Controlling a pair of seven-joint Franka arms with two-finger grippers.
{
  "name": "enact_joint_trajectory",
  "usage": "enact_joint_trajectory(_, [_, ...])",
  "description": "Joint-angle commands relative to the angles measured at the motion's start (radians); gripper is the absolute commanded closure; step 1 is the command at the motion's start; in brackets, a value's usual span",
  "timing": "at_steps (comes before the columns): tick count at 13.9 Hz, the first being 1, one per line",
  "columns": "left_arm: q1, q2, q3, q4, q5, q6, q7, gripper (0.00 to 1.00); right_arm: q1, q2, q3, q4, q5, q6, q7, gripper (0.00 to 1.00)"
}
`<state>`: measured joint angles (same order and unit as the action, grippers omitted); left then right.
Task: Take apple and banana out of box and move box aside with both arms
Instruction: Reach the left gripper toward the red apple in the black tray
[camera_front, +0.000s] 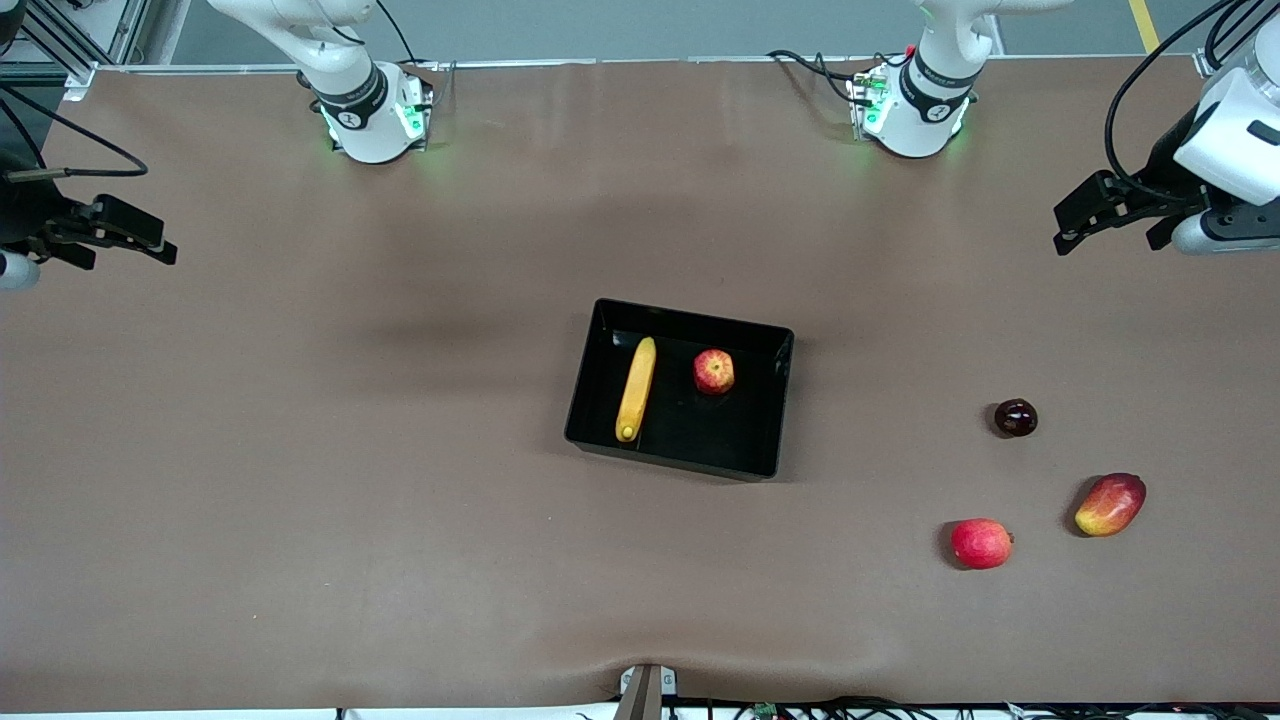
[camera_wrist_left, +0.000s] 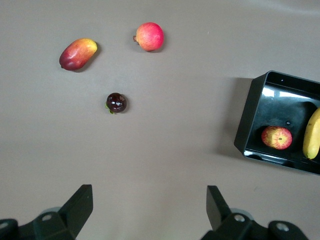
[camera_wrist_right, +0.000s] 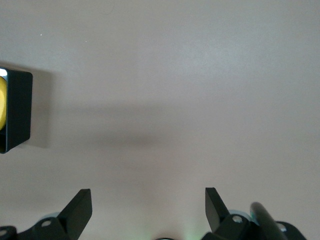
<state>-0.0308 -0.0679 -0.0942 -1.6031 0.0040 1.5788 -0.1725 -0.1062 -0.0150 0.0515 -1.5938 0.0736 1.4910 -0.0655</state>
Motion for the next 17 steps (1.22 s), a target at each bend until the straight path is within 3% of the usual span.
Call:
enact_joint_trajectory(1, [-0.001, 0.005, 0.002, 0.012, -0.009, -0.002, 0.022, 0.0, -0.016, 0.0, 0.01, 0.002, 0.006, -0.008, 0.006, 0.0])
enact_joint_trajectory(3, [-0.009, 0.02, -0.005, 0.014, -0.004, -0.002, 0.007, 0.0, -0.016, 0.0, 0.01, 0.0, 0.006, -0.008, 0.006, 0.0])
enact_joint_trajectory(7, [-0.009, 0.129, -0.12, 0.018, -0.002, 0.007, -0.04, 0.0, -0.016, 0.0, 0.01, 0.0, 0.006, -0.008, 0.006, 0.0])
enact_joint_trajectory(10, [-0.026, 0.239, -0.22, 0.009, 0.017, 0.131, -0.146, 0.0, -0.016, 0.0, 0.01, 0.0, 0.006, -0.008, 0.006, 0.0])
enact_joint_trajectory(17, [-0.286, 0.492, -0.229, 0.003, 0.169, 0.352, -0.583, 0.0, -0.016, 0.0, 0.01, 0.0, 0.008, -0.008, 0.006, 0.0])
